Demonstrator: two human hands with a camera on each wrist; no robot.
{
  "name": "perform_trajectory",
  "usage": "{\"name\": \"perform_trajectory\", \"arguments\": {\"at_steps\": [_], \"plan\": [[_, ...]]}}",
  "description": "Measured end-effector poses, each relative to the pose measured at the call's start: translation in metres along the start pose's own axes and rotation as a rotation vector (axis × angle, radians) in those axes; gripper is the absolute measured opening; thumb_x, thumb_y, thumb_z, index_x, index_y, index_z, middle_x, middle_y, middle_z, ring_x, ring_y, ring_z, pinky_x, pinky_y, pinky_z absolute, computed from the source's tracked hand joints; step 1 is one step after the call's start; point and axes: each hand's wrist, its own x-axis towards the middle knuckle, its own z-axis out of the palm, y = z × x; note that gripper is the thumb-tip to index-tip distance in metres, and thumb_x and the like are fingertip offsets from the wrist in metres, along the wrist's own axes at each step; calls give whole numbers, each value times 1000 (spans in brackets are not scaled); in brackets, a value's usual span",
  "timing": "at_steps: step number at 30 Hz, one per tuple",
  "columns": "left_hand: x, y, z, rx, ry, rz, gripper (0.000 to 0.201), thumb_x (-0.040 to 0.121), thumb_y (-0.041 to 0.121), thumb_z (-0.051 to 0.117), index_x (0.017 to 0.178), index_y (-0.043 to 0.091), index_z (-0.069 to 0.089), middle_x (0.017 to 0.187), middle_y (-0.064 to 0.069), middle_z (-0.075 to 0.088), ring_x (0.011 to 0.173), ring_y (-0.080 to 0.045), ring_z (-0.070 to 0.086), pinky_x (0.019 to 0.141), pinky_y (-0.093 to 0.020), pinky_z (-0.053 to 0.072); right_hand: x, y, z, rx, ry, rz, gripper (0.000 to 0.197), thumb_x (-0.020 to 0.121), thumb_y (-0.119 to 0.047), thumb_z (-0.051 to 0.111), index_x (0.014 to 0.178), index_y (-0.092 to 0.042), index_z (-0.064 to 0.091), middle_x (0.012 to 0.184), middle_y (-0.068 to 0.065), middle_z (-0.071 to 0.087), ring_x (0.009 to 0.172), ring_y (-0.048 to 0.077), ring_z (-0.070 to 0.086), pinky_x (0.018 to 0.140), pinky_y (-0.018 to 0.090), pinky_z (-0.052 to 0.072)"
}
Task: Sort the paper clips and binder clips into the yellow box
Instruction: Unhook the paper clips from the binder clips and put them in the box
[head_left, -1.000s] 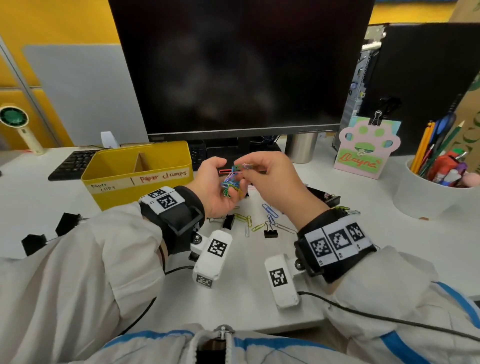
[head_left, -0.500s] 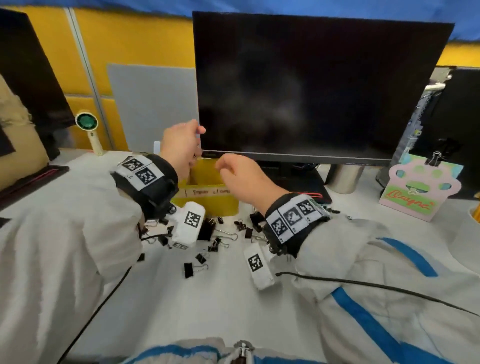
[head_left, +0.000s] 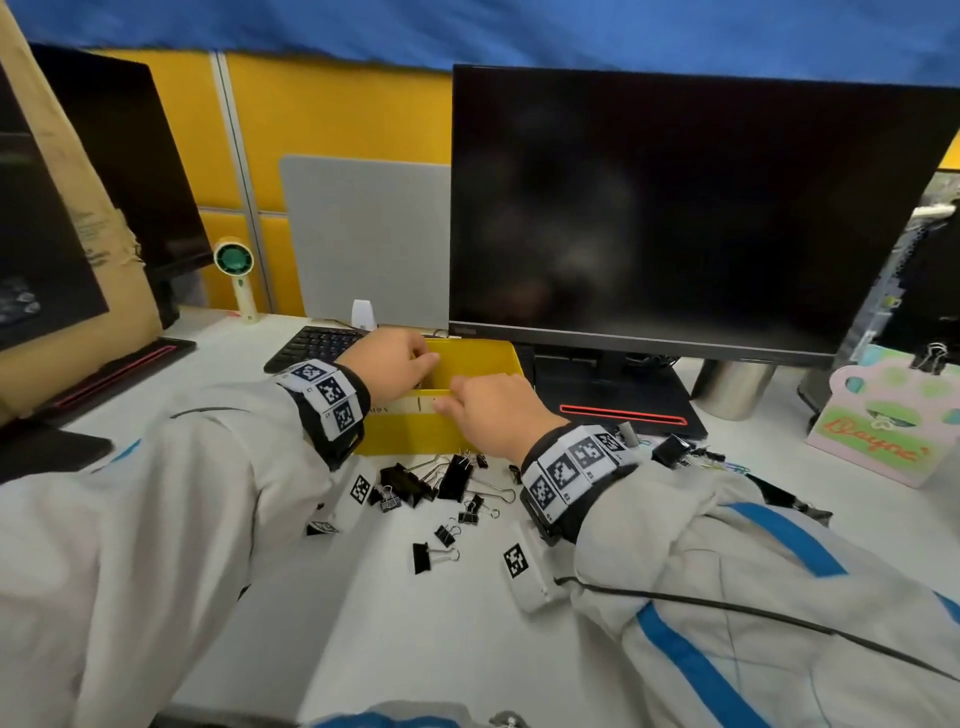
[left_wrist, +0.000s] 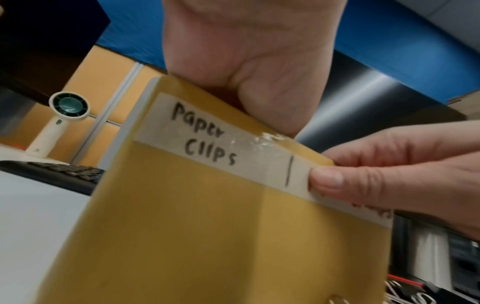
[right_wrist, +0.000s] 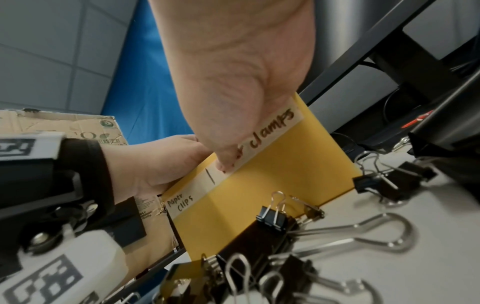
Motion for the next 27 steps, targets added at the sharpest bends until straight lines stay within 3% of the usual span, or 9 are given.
{"name": "perform_trajectory", "arguments": {"at_steps": [3, 6, 8, 10, 14, 18, 21, 24, 27], "plan": [[-6, 14, 1, 60, 92, 24, 24, 98, 41, 53, 92, 24, 68, 77, 5, 65, 75, -14, 63, 73, -34, 54, -2, 3, -5, 193, -28, 26, 25, 102, -41, 46, 93, -21, 57, 87, 0, 61, 87, 22, 58, 83, 37, 43], [-15, 46, 2, -52, 193, 128, 19, 95, 36, 56, 80, 26, 63, 75, 5, 62, 74, -15, 61, 60, -28, 44, -15, 18, -20, 533, 128, 69, 14, 95, -26, 62, 85, -19, 70, 82, -4, 61, 77, 15, 57, 67, 30, 44], [-20, 71, 3, -152, 253, 189, 17, 95, 36, 56, 83, 27, 62, 81, 5, 61, 75, -13, 58, 61, -29, 43, -28, 35, -33, 581, 289, 132, 19, 95, -25, 61, 82, -17, 73, 82, -2, 66, 79, 12, 60, 70, 30, 51], [-25, 95, 8, -213, 254, 232, 15, 95, 39, 57, 86, 28, 63, 84, 6, 60, 77, -11, 57, 66, -29, 48, -47, 54, -44, 611, 339, 228, 13, 94, -23, 62, 90, -18, 73, 88, -3, 69, 85, 13, 63, 74, 30, 52], [-33, 134, 31, -268, -21, 314, 12, 93, 38, 64, 89, 27, 68, 85, 9, 66, 80, -9, 62, 71, -27, 54, -90, 93, -54, 546, 184, 388, 5, 89, -20, 71, 93, -23, 73, 93, -4, 71, 90, 14, 66, 79, 33, 55], [-42, 157, 67, -56, -351, 429, 10, 85, 34, 76, 93, 29, 73, 90, 14, 66, 86, -8, 63, 75, -25, 54, -133, 108, -58, 462, -89, 462, 21, 90, -8, 69, 104, -23, 76, 102, -5, 71, 98, 17, 66, 89, 34, 55], [-47, 170, 79, 72, -402, 410, 27, 80, 48, 78, 94, 27, 72, 91, 13, 63, 85, -10, 60, 73, -25, 52, -155, 115, -45, 507, -114, 473, 24, 84, -5, 75, 97, -26, 78, 92, -6, 70, 88, 14, 65, 75, 23, 50], [-48, 176, 81, 187, -422, 333, 53, 60, 67, 82, 88, 25, 68, 91, 8, 65, 83, -13, 60, 73, -32, 55, -167, 115, -31, 556, -193, 471, 35, 74, -19, 87, 105, -27, 76, 99, -6, 68, 87, 8, 64, 75, 20, 49], [-48, 177, 84, 266, -537, 278, 52, 56, 60, 88, 89, 24, 70, 89, 4, 71, 80, -14, 65, 68, -29, 54, -170, 108, -21, 565, -227, 427, 53, 65, -28, 93, 114, -33, 73, 99, -14, 63, 91, 5, 60, 76, 23, 48]]}}
